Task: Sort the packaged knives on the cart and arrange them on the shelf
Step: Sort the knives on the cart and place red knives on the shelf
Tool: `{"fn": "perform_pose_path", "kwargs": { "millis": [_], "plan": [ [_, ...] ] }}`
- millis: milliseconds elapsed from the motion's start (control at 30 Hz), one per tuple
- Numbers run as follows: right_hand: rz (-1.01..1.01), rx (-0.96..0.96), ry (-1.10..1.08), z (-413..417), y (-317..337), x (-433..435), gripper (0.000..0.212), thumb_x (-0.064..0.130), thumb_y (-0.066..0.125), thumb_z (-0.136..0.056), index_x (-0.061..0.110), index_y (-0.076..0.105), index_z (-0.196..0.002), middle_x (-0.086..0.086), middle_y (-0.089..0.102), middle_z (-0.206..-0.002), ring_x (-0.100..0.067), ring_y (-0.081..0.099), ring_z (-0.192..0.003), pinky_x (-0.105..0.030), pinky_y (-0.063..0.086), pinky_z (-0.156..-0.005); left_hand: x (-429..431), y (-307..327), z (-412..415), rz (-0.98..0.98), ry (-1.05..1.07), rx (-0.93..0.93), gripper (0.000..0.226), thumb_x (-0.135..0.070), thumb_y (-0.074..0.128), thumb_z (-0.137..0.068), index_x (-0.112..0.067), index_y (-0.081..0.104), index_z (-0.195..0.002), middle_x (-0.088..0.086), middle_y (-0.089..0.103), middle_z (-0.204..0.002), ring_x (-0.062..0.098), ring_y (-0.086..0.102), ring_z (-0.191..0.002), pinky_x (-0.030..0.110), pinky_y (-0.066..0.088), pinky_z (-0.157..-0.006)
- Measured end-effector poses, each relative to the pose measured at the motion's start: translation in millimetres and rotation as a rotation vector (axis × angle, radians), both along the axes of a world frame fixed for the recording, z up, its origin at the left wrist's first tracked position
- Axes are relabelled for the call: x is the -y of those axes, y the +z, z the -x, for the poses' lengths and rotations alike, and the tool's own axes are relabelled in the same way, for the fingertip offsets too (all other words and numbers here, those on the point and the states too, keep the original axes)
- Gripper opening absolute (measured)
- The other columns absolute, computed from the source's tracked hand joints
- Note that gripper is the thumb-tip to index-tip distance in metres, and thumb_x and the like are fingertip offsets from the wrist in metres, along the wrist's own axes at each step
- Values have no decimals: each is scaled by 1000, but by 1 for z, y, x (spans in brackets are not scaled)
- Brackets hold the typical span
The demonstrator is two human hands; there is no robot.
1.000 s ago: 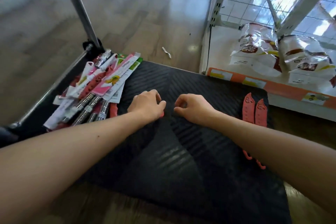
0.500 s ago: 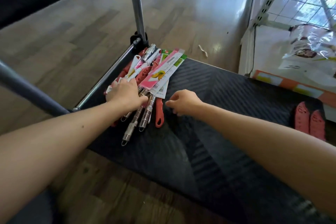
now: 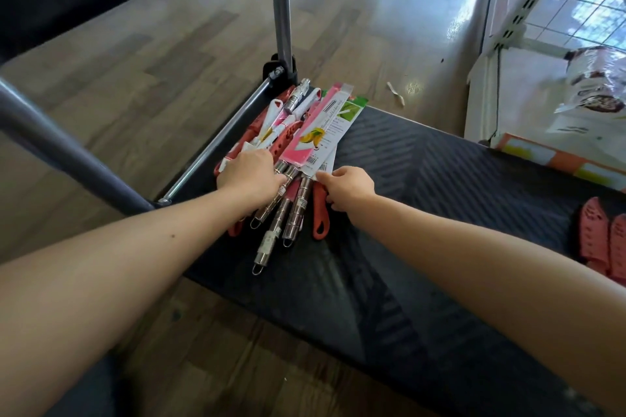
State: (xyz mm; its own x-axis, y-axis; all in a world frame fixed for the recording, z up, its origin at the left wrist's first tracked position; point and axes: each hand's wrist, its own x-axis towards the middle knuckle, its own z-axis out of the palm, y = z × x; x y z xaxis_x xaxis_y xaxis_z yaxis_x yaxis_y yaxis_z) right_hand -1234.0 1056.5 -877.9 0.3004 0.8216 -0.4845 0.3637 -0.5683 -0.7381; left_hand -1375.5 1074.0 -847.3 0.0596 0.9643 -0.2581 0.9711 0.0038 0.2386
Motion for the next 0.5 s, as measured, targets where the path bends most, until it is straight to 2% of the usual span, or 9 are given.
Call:
{"fn": "perform_pose_path", "kwargs": {
  "millis": [133,200,267,367,500],
  "plan": [
    [-37,15,-50,-2,-3,-1,21,33,62,-88,13,66,-93,-3,65,-89,-18,62,-84,-39,55,-87,7,4,-3,-75,-35,13,35,-35,59,-88,-12,53,-115,8,55,-117,28,56,-105,36,43,-76],
    [-37,4,-56,-4,-3,-1,21,32,63,-87,12,67,-94,-4,65,-90,-17,62,-83,-38,55,-88,12,6,-7,-126,-143,-80,37,-36,59,-88,-11,53,-116,8,53,-118,27,55,-108,37,45,-80],
    [-37,-13,-55,-5,-2,-2,21,31,64,-87,11,67,-93,-5,65,-88,-15,61,-80,-37,54,-89,13,8,-12,-139,-205,-182,35,-35,59,-89,-9,54,-112,9,56,-113,27,56,-104,35,45,-75],
    [-39,-41,-66,-5,-1,-1,20,29,66,-87,10,68,-94,-4,65,-87,-13,60,-76,-34,55,-88,12,11,-20,-142,-272,-356,23,-23,58,-91,-8,55,-109,10,60,-107,27,59,-100,32,41,-67],
    [-40,-94,-78,-6,3,-1,18,27,67,-86,10,67,-93,2,62,-74,-6,57,-62,-25,55,-77,11,11,-31,-140,-369,-489,20,-2,52,-91,-6,57,-109,12,61,-105,30,59,-104,34,48,-77]
  ]
}}
